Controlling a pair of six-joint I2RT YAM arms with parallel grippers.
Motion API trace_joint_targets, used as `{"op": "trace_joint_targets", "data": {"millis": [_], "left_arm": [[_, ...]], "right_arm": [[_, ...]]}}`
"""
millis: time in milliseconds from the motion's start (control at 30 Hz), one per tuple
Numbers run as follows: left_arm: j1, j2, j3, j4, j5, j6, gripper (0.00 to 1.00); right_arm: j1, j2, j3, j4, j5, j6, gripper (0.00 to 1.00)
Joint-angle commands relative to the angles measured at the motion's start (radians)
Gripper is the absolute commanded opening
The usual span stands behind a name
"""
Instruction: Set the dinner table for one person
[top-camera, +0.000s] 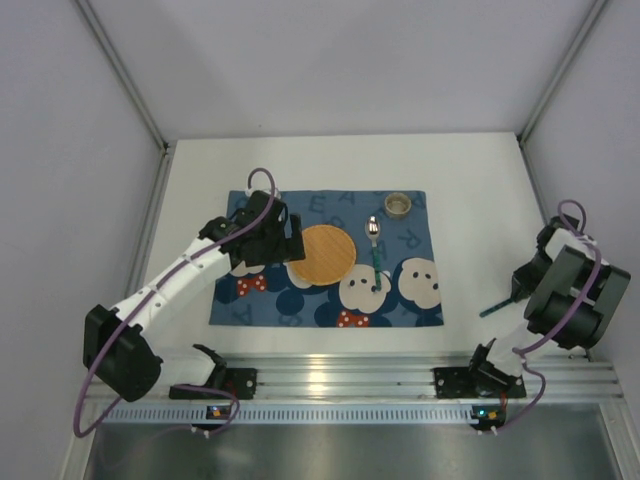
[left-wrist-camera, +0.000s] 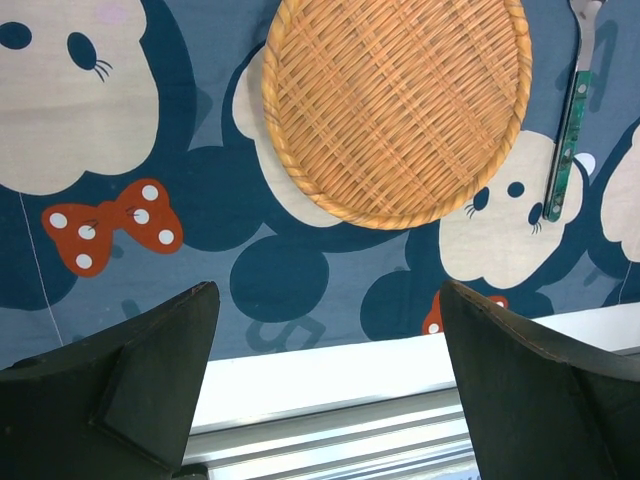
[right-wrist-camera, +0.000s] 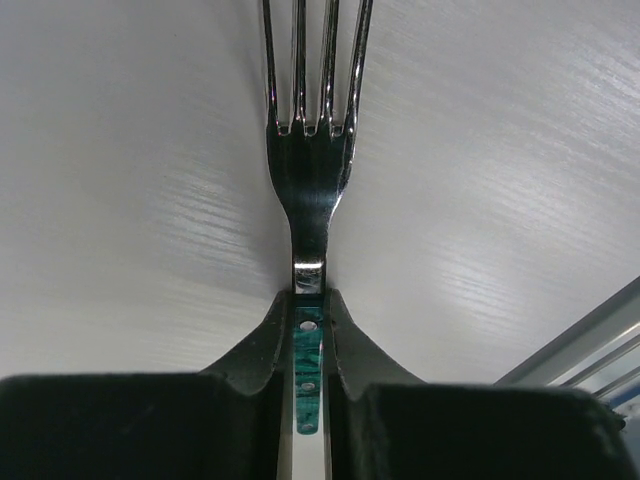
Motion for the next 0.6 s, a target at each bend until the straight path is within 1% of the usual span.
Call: {"op": "trace_joint_targets", "data": {"millis": [0,33,67,100,167,200,233,267,300,333,367,400,433,467,500,533,567], "left_arm": [[0.003,0.017,0.052,0.001,-0.001,0.001,0.97],[0.001,0.036,0.078,0.001,0.002,0.011,0.97],[0.001,0.045,0.078,0.0,0.0,0.017,0.97],[0.001,0.054,0.11,0.001,0.002,0.024,0.97],[0.001,0.086,0.145,0.001,0.0,0.044,0.97],[0.0,0.099,0.182,0.0,0.002,0.05,0.97],[0.0,0.117,0.201,0.001,0.0,0.063,0.97],[-0.005,0.126,0.221,0.0,0.002,0.07,0.97],[-0.012,0.134,0.265,-0.002,0.0,0.078,0.97],[-0.02,0.149,0.29,-0.003,-0.003,0.093,0.96],[-0.038,0.157,0.341,-0.005,-0.003,0.103,0.97],[-0.051,0.166,0.369,-0.005,0.003,0.113,0.96],[-0.063,0.189,0.398,-0.004,0.008,0.135,0.96],[-0.131,0.232,0.514,-0.005,0.009,0.17,0.95],[-0.132,0.232,0.515,-0.005,0.009,0.17,0.95],[-0.153,0.266,0.541,-0.007,-0.003,0.181,0.95],[-0.199,0.281,0.566,-0.01,-0.012,0.199,0.95]], "right_arm": [[0.057,0.041,-0.04,0.079,-0.024,0.021,0.0],[0.122,0.011,-0.007,0.051,-0.044,0.041,0.0],[0.162,0.0,0.018,0.033,-0.047,0.052,0.0],[0.205,-0.008,0.048,0.011,-0.052,0.066,0.0],[0.291,-0.014,0.165,-0.056,-0.055,0.106,0.0],[0.372,-0.014,0.211,-0.079,-0.059,0.12,0.0],[0.412,-0.011,0.305,-0.102,-0.057,0.141,0.0],[0.488,-0.002,0.355,-0.142,-0.058,0.15,0.0],[0.527,0.004,0.406,-0.161,-0.056,0.158,0.0],[0.564,0.015,0.509,-0.18,-0.052,0.172,0.0],[0.649,0.042,0.559,-0.219,-0.05,0.176,0.0],[0.685,0.059,0.61,-0.236,-0.056,0.178,0.0],[0.719,0.081,0.706,-0.259,-0.066,0.183,0.0],[0.834,0.16,0.827,-0.332,-0.087,0.193,0.0],[0.836,0.161,0.828,-0.333,-0.087,0.193,0.0],[0.861,0.176,0.883,-0.342,-0.095,0.201,0.0],[0.904,0.197,0.903,-0.352,-0.113,0.206,0.0]]}}
